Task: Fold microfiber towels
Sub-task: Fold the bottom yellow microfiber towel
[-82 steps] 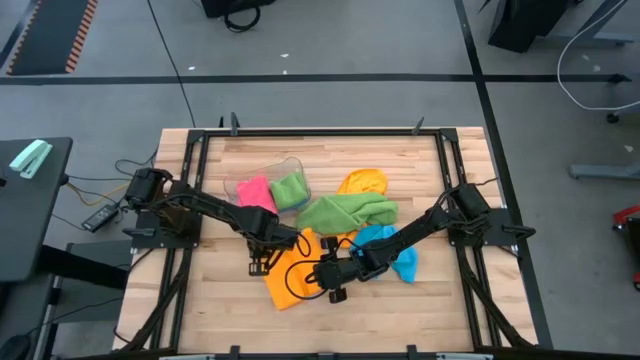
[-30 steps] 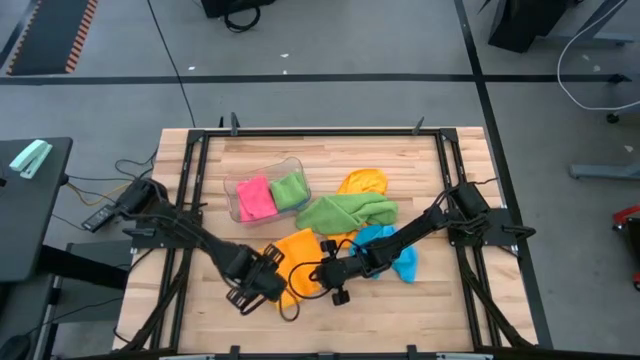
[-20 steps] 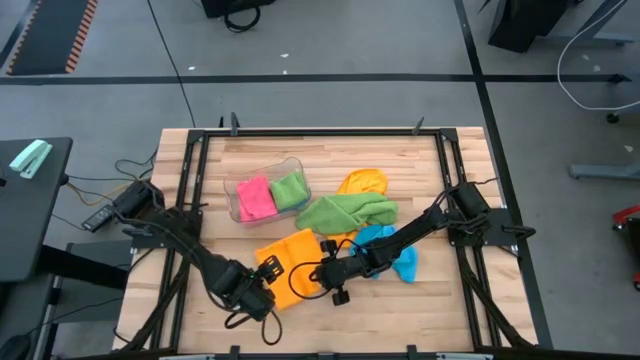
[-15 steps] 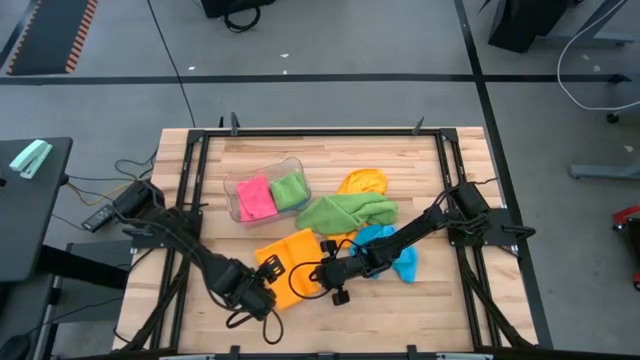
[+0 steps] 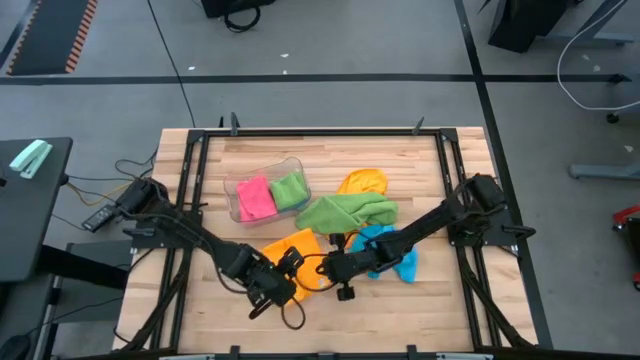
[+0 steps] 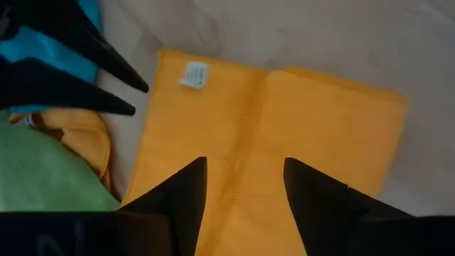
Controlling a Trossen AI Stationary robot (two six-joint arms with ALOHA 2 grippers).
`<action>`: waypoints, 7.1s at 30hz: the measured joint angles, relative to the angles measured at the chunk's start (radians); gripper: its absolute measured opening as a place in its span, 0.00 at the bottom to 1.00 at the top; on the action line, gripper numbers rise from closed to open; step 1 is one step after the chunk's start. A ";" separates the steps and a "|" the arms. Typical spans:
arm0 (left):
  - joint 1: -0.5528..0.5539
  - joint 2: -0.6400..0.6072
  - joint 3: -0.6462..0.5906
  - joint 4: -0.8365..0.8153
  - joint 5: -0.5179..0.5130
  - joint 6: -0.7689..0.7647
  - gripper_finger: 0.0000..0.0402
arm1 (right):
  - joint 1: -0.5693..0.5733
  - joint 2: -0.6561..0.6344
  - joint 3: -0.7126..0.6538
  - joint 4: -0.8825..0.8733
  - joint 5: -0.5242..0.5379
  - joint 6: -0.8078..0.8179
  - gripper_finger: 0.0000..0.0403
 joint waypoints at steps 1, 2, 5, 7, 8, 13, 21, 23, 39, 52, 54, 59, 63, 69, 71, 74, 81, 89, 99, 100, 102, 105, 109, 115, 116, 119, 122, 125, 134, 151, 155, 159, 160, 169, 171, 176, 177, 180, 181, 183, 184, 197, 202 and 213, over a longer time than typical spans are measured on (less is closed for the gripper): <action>0.014 0.000 0.000 0.007 0.000 -0.004 0.47 | 0.000 -0.013 -0.025 -0.007 0.018 0.008 0.23; 0.028 0.000 0.000 0.010 0.000 -0.011 0.46 | 0.000 -0.027 -0.047 -0.001 0.034 0.020 0.23; 0.064 0.000 0.000 0.010 -0.001 -0.041 0.44 | 0.000 -0.069 -0.117 0.058 0.051 0.054 0.23; 0.081 0.000 0.000 0.014 0.000 -0.062 0.43 | 0.000 -0.081 -0.158 0.098 0.051 0.070 0.23; 0.091 0.000 0.000 0.016 0.000 -0.069 0.42 | 0.000 -0.088 -0.175 0.108 0.051 0.075 0.23; 0.152 0.000 0.000 0.039 0.033 -0.134 0.40 | -0.011 -0.101 -0.201 0.121 0.051 0.098 0.23; 0.256 0.016 0.001 0.202 0.162 -0.139 0.34 | -0.007 -0.100 -0.200 -0.069 0.032 0.167 0.23; 0.271 0.037 0.000 0.204 0.165 -0.135 0.33 | 0.002 -0.100 -0.200 -0.113 0.031 0.180 0.23; 0.329 0.204 0.143 0.085 0.273 -0.131 0.28 | 0.007 -0.101 -0.280 -0.008 0.051 0.167 0.23; 0.385 0.352 0.314 -0.096 0.350 -0.032 0.33 | 0.044 -0.190 -0.337 0.012 0.075 0.161 0.23; 0.394 0.357 0.327 -0.123 0.351 -0.006 0.34 | 0.044 -0.189 -0.351 0.049 0.077 0.163 0.23; 0.436 0.358 0.339 -0.134 0.352 0.048 0.37 | 0.043 -0.189 -0.357 0.073 0.077 0.167 0.23; 0.462 0.363 0.352 -0.141 0.373 0.045 0.39 | 0.043 -0.189 -0.357 0.081 0.077 0.160 0.23; 0.487 0.365 0.368 -0.142 0.375 0.043 0.37 | 0.036 -0.189 -0.357 0.080 0.079 0.154 0.23; 0.487 0.365 0.367 -0.136 0.373 0.085 0.37 | 0.037 -0.189 -0.357 0.080 0.079 0.151 0.23; 0.486 0.365 0.367 -0.139 0.374 0.156 0.35 | 0.037 -0.189 -0.357 0.078 0.079 0.137 0.23; 0.484 0.375 0.367 -0.151 0.364 0.133 0.33 | 0.037 -0.189 -0.356 0.078 0.079 0.114 0.23; 0.468 0.393 0.367 -0.179 0.378 0.171 0.29 | 0.036 -0.189 -0.356 0.084 0.079 0.098 0.23; 0.469 0.423 0.366 -0.204 0.419 0.175 0.29 | 0.036 -0.189 -0.355 0.087 0.079 0.096 0.23; 0.467 0.423 0.365 -0.198 0.419 0.175 0.29 | 0.036 -0.189 -0.355 0.087 0.079 0.096 0.23; 0.461 0.422 0.366 -0.173 0.419 0.177 0.30 | 0.037 -0.189 -0.355 0.088 0.079 0.096 0.23; 0.447 0.422 0.366 -0.171 0.417 0.184 0.35 | 0.037 -0.189 -0.355 0.087 0.079 0.097 0.23; 0.434 0.422 0.366 -0.170 0.416 0.183 0.45 | 0.037 -0.189 -0.355 0.087 0.079 0.097 0.23; 0.439 0.432 0.363 -0.176 0.416 0.173 0.55 | 0.037 -0.189 -0.355 0.087 0.079 0.103 0.23; 0.441 0.441 0.364 -0.174 0.416 0.171 0.55 | 0.037 -0.189 -0.355 0.087 0.079 0.106 0.23; 0.442 0.451 0.365 -0.193 0.417 0.170 0.53 | 0.037 -0.189 -0.355 0.089 0.079 0.107 0.23; 0.438 0.464 0.368 -0.198 0.413 0.176 0.47 | 0.037 -0.189 -0.355 0.088 0.079 0.110 0.23; 0.432 0.482 0.368 -0.197 0.397 0.201 0.38 | 0.037 -0.189 -0.355 0.088 0.079 0.112 0.23; 0.417 0.484 0.366 -0.221 0.340 0.203 0.04 | 0.037 -0.189 -0.355 0.085 0.077 0.122 0.23; 0.371 0.329 0.367 -0.354 0.188 0.133 0.03 | 0.059 -0.214 -0.355 0.064 0.136 0.114 0.23; 0.352 0.298 0.370 -0.358 0.128 0.122 0.03 | 0.059 -0.215 -0.355 0.063 0.138 0.123 0.23; 0.334 0.279 0.369 -0.370 0.039 0.093 0.03 | 0.060 -0.215 -0.355 0.063 0.138 0.125 0.23; 0.331 0.271 0.369 -0.367 0.018 0.083 0.03 | 0.059 -0.215 -0.355 0.063 0.138 0.127 0.23; 0.294 0.268 0.363 -0.375 -0.031 -0.115 0.03 | 0.060 -0.215 -0.355 0.076 0.138 0.123 0.23; 0.272 0.268 0.363 -0.379 -0.028 -0.137 0.03 | 0.060 -0.215 -0.355 0.085 0.138 0.118 0.23; 0.216 0.268 0.363 -0.379 -0.028 -0.162 0.03 | 0.060 -0.215 -0.355 0.088 0.138 0.115 0.23; 0.208 0.268 0.363 -0.381 -0.028 -0.164 0.03 | 0.059 -0.215 -0.355 0.087 0.138 0.117 0.23; 0.192 0.268 0.363 -0.394 -0.028 -0.185 0.03 | 0.060 -0.215 -0.355 0.087 0.138 0.121 0.23; 0.189 0.268 0.363 -0.404 -0.028 -0.193 0.03 | 0.060 -0.215 -0.355 0.087 0.138 0.123 0.23; 0.186 0.268 0.363 -0.414 -0.029 -0.213 0.03 | 0.060 -0.215 -0.355 0.087 0.138 0.127 0.23; 0.184 0.268 0.363 -0.413 -0.030 -0.221 0.03 | 0.060 -0.215 -0.355 0.087 0.138 0.127 0.23; 0.153 0.224 0.108 -0.214 -0.081 -0.244 0.03 | 0.079 -0.215 -0.355 0.186 0.138 0.061 0.23; 0.153 0.148 0.010 -0.151 -0.111 -0.245 0.03 | 0.079 -0.215 -0.356 0.263 0.138 0.009 0.23; 0.101 -0.010 -0.175 0.014 -0.139 -0.305 0.03 | 0.078 -0.215 -0.348 0.350 0.102 -0.009 0.23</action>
